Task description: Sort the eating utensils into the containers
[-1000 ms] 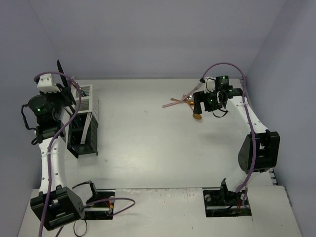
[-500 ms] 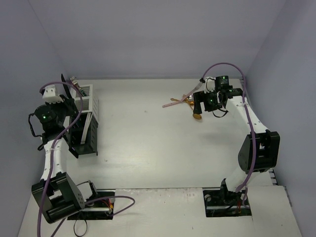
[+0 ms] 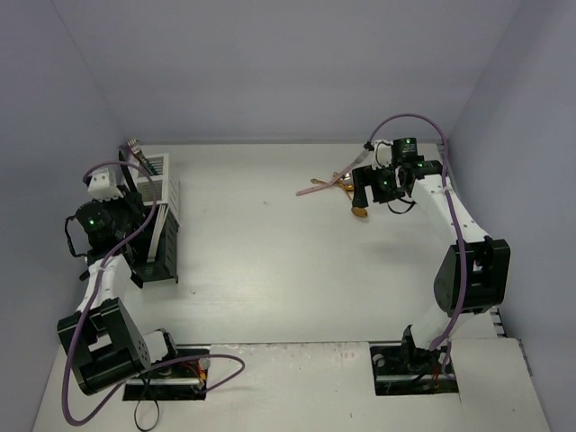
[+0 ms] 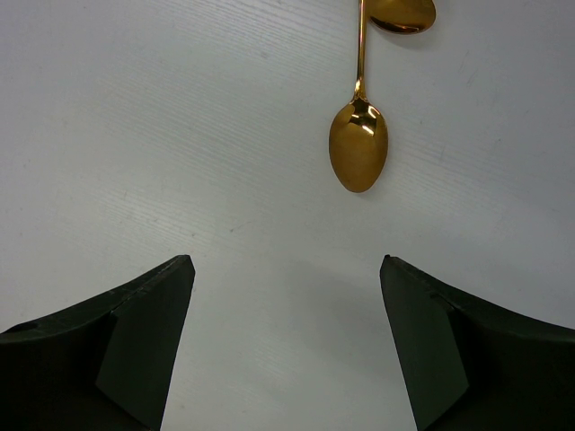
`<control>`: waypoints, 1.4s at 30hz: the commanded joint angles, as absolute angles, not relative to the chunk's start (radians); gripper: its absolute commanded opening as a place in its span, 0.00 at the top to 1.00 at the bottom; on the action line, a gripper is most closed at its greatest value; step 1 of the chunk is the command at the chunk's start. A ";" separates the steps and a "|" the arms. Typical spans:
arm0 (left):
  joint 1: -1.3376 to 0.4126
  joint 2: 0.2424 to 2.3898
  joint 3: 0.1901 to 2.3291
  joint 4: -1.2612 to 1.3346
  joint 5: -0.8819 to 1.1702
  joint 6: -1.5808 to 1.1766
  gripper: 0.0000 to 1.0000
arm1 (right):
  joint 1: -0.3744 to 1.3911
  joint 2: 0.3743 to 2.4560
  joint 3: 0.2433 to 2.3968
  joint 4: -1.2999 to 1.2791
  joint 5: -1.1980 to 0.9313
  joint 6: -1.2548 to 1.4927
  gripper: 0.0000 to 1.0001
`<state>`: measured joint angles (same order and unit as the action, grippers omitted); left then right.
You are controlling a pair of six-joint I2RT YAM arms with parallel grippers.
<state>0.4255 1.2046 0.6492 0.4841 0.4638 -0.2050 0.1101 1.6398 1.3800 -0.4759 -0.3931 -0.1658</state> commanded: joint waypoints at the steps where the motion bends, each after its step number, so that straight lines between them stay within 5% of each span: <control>1: 0.428 1.148 0.640 0.616 0.454 -0.234 0.88 | 0.108 1.618 1.403 -0.468 -0.405 -0.171 0.18; 4: 0.428 1.108 0.620 0.615 0.462 -0.239 0.55 | 0.109 1.614 1.401 -0.471 -0.399 -0.172 0.17; 8: 0.428 1.019 0.618 0.569 0.448 -0.255 0.30 | 0.107 1.606 1.394 -0.469 -0.396 -0.170 0.17; 16: 0.428 0.845 0.751 0.428 0.459 -0.253 0.29 | 0.107 1.621 1.371 -0.468 -0.340 -0.147 0.21; 25: 0.408 1.021 1.145 -0.274 0.510 -0.059 0.30 | 0.111 1.795 1.462 -0.469 -0.185 -0.105 0.43; 42: 0.385 0.977 1.023 -0.335 0.579 -0.016 0.30 | 0.176 2.244 1.836 -0.468 -0.168 -0.108 0.56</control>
